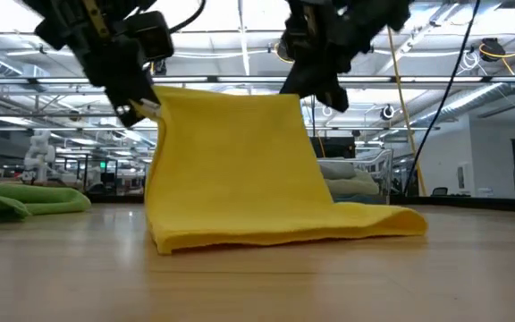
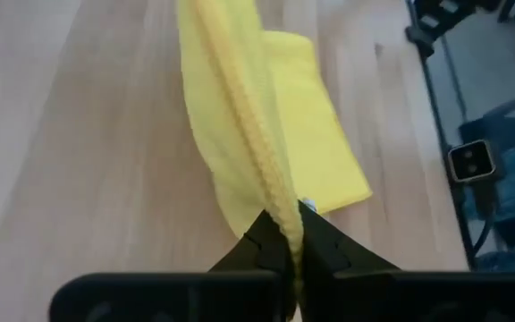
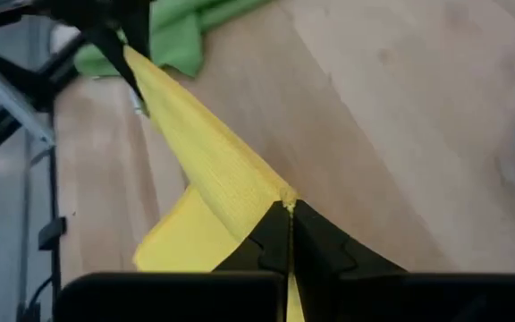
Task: Fold microfiber towels
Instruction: Fold the yellow towel
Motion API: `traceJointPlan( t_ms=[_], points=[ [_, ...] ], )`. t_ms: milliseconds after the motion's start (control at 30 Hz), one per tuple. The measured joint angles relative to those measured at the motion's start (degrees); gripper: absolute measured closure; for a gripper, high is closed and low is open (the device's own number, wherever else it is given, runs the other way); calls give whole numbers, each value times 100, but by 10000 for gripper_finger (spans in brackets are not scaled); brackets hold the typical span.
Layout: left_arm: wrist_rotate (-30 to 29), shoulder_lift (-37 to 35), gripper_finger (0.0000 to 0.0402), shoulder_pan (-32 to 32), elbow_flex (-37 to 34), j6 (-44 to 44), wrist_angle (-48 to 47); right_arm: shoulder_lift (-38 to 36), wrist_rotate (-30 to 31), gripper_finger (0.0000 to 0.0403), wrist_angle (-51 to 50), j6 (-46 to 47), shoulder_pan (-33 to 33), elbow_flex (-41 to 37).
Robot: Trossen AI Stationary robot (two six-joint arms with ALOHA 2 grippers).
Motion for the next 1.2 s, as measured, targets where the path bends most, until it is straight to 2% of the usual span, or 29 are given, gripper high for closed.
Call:
traceJointPlan(
  t_ms=[167,333,500,700,867,1200],
  points=[
    [31,371,397,103,543,279,-369,-125,-663,403,1402,-666,-352,-816],
    [-713,584,396,-42,892,17,-1131,-135,-939,403,2073,-854,-365,-1437],
    [-964,638,392,-283,914,-393,-1041,-373,-1348,403,2138,-855,-356,-1736],
    [-1021,1086,396,-669,914,-526,-605,-428,-1873,403,2430,-792,-211,-1932],
    [-1199,1421,391,-846,916,-1020,-417,-408,-1755,403,2225,-572,-170,-2062],
    [-1584,1482,390,-911,905,-1218,44,-691,-1748,403,2345,-400,-703,-2072]
  ],
)
